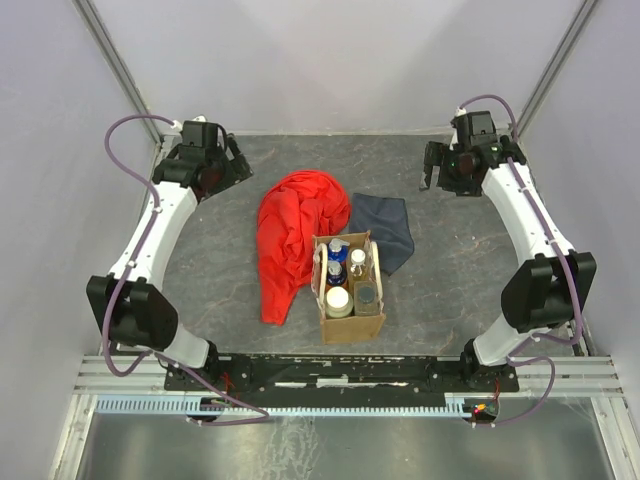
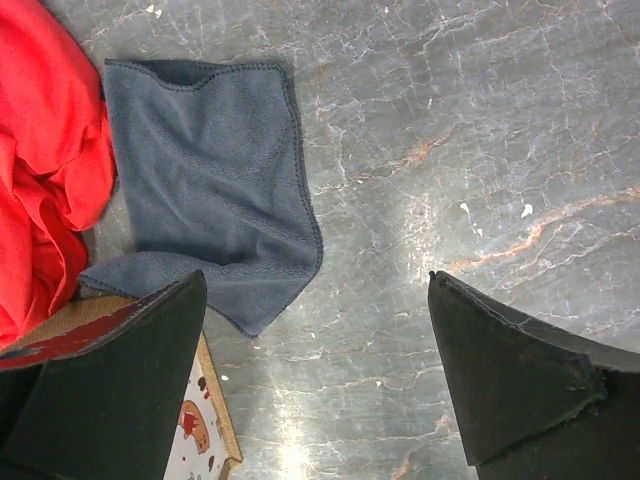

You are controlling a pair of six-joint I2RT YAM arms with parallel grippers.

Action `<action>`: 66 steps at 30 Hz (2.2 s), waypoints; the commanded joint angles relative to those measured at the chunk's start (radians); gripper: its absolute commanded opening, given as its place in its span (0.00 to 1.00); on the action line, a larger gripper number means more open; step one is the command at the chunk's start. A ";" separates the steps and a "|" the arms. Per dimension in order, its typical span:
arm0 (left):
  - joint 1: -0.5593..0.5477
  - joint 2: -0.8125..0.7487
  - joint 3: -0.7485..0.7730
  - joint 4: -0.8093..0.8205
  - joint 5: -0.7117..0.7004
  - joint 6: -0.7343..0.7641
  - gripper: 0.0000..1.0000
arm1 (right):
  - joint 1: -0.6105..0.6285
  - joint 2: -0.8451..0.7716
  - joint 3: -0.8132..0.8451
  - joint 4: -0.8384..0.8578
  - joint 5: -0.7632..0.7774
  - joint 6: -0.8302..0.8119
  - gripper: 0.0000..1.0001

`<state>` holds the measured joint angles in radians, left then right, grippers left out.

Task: Take the personal care products out of the canvas bag

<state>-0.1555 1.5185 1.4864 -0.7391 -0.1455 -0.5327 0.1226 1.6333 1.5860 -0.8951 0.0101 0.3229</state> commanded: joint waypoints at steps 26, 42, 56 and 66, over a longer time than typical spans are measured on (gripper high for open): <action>-0.322 0.322 0.136 -0.012 0.117 -0.014 0.83 | 0.216 0.442 0.321 -0.208 -0.210 0.070 1.00; -0.359 0.454 0.121 -0.138 -0.032 -0.012 0.84 | 0.308 0.620 0.454 -0.350 0.051 0.076 1.00; -0.348 0.554 0.133 -0.153 -0.009 -0.060 0.87 | 0.330 0.763 0.491 -0.338 0.071 0.090 1.00; -0.164 0.619 0.158 -0.141 0.009 -0.055 0.89 | 0.215 0.924 0.685 -0.398 0.114 0.093 1.00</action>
<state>-0.4400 2.1117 1.6070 -0.8864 -0.1169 -0.5617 0.4255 2.4691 2.1803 -1.3098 0.0566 0.4023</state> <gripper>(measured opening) 0.884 0.998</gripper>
